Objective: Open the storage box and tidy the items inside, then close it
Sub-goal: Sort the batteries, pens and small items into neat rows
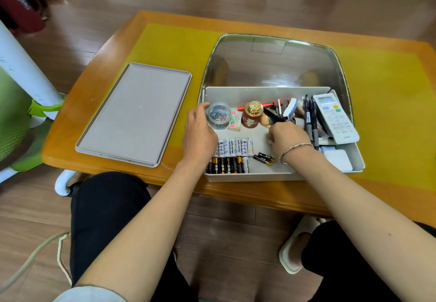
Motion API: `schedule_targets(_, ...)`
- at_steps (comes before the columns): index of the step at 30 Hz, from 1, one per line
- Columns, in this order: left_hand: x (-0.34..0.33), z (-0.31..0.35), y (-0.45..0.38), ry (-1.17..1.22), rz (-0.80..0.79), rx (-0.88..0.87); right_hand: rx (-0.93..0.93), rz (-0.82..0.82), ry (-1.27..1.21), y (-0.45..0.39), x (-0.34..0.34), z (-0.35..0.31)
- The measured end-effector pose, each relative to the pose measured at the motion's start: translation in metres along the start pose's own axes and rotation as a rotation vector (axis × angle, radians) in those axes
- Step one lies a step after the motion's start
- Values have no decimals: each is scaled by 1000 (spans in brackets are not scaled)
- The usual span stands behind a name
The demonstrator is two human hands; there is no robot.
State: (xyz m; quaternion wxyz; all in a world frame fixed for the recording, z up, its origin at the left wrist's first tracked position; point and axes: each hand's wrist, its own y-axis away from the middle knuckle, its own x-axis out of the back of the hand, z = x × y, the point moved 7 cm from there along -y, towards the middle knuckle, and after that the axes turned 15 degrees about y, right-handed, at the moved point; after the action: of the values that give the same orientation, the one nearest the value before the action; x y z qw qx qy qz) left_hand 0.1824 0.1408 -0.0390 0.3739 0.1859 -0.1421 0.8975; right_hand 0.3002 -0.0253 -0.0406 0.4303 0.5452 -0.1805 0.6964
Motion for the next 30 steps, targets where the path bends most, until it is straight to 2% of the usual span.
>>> schedule_targets(4,0,-1,0,0,6,2,45,-26,70,-2,-3,-10)
schedule_targets(7,0,-2,-1,2,6,4,75,-5,17,-1,-5,-15)
schedule_targets(11,0,-1,-1,0,6,-3,36,80,-383,4,5,-7)
schedule_targets(14,0,-2,-1,0,8,-2,91,-98,-634,14,5,-15)
schedule_targets(16,0,-2,-1,-2,8,2,153,-249,-597,22,-1,-24)
schedule_targets(18,0,-2,-1,0,7,5,188,-306,-507,24,-5,-26)
schedule_targets(30,0,-1,0,2,8,-3,190,-300,-178,15,-16,-33)
